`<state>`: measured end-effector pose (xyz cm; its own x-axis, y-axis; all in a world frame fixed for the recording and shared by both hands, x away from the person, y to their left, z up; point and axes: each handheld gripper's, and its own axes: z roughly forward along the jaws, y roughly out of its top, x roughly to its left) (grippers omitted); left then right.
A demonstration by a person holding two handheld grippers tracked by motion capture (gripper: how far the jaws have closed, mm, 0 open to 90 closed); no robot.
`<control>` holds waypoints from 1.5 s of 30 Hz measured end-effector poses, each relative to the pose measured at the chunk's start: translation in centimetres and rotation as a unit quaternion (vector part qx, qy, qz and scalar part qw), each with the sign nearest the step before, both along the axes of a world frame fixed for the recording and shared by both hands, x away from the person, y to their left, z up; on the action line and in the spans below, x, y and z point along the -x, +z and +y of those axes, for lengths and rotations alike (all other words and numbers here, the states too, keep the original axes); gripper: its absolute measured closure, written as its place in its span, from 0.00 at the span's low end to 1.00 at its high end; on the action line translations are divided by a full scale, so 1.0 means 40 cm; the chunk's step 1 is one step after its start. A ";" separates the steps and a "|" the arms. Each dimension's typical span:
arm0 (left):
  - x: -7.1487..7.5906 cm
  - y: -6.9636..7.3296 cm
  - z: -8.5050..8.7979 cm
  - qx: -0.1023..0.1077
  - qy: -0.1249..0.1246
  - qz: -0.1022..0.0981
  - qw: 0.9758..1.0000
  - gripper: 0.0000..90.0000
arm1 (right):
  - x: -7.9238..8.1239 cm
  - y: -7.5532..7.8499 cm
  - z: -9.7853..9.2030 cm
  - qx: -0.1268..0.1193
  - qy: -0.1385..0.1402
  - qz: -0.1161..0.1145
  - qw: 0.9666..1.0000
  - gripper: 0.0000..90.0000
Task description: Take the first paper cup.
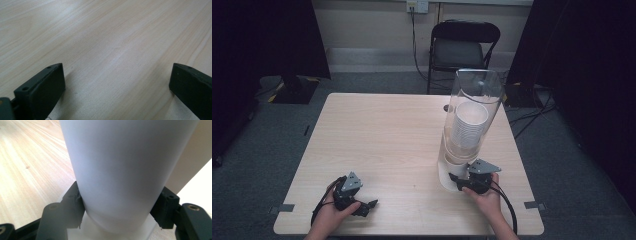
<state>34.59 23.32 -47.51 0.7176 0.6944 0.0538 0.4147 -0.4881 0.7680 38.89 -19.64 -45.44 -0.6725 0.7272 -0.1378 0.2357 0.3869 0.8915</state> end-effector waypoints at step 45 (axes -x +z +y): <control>0.020 0.040 -0.021 0.016 -0.029 -0.011 0.999 0.17 | 0.105 -0.008 -0.022 0.051 0.056 0.025 0.997 0.39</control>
